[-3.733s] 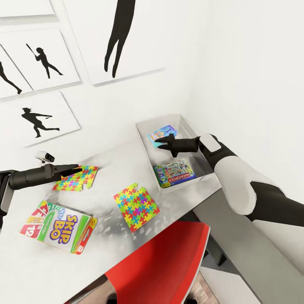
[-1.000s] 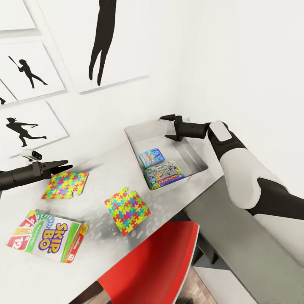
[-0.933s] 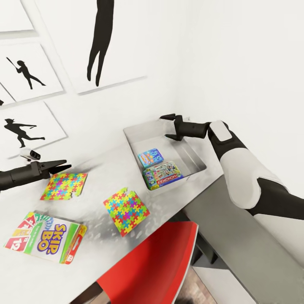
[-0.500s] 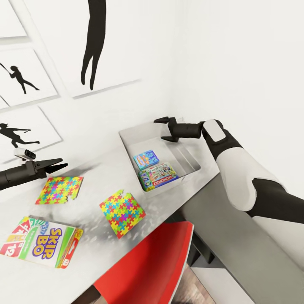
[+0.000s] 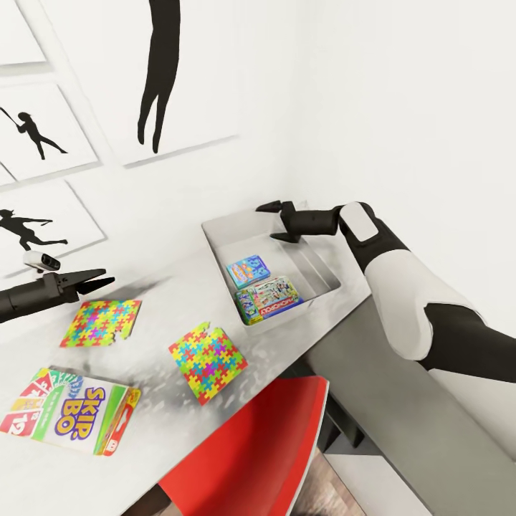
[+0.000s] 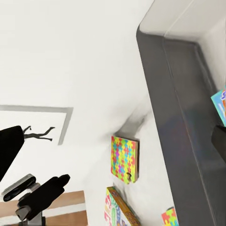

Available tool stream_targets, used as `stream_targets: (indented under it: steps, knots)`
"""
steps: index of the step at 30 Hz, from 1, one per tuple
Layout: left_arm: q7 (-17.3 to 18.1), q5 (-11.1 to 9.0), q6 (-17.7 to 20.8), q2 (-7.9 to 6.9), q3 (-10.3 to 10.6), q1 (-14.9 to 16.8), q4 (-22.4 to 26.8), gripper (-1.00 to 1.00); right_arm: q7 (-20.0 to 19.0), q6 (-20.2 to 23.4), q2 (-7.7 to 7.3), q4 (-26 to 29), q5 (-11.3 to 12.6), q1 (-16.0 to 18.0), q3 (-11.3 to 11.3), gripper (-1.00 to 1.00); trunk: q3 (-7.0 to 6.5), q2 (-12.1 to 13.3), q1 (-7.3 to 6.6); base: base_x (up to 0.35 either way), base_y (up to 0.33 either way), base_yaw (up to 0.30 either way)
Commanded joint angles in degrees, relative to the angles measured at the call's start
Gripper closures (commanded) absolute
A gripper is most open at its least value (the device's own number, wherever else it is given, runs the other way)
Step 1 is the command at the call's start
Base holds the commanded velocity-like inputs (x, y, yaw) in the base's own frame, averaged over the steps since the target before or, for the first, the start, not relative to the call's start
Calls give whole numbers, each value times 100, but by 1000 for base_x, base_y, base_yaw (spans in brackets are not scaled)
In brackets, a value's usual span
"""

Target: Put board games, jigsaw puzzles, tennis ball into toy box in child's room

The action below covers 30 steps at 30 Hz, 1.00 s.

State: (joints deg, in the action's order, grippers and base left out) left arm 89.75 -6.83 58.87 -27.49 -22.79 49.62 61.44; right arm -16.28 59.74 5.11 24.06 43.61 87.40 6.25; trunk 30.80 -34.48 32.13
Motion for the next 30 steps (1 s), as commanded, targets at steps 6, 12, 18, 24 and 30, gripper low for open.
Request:
stream_targets:
  steps: [6,12,18,24,30]
  knots:
    - [25,6,63,-16,-8,3,0,-100,-147,26,24,263,-64,5,35,-100,-9,-6,2,0,0,0]
    - [25,6,63,-64,-1,2,0,-100,-163,26,32,477,-63,-2,27,-100,-49,-6,2,-17,0,0]
    - [25,6,64,-72,2,0,0,-100,-166,26,28,510,-63,-4,19,-100,-58,-6,2,-68,0,0]
    - [25,6,60,-72,3,0,0,-100,-167,26,27,519,-63,-4,23,-100,-59,-6,2,-72,0,0]
    - [25,6,62,-77,3,-3,0,-100,-171,26,31,521,-63,-4,23,-100,-59,-6,2,-72,0,0]
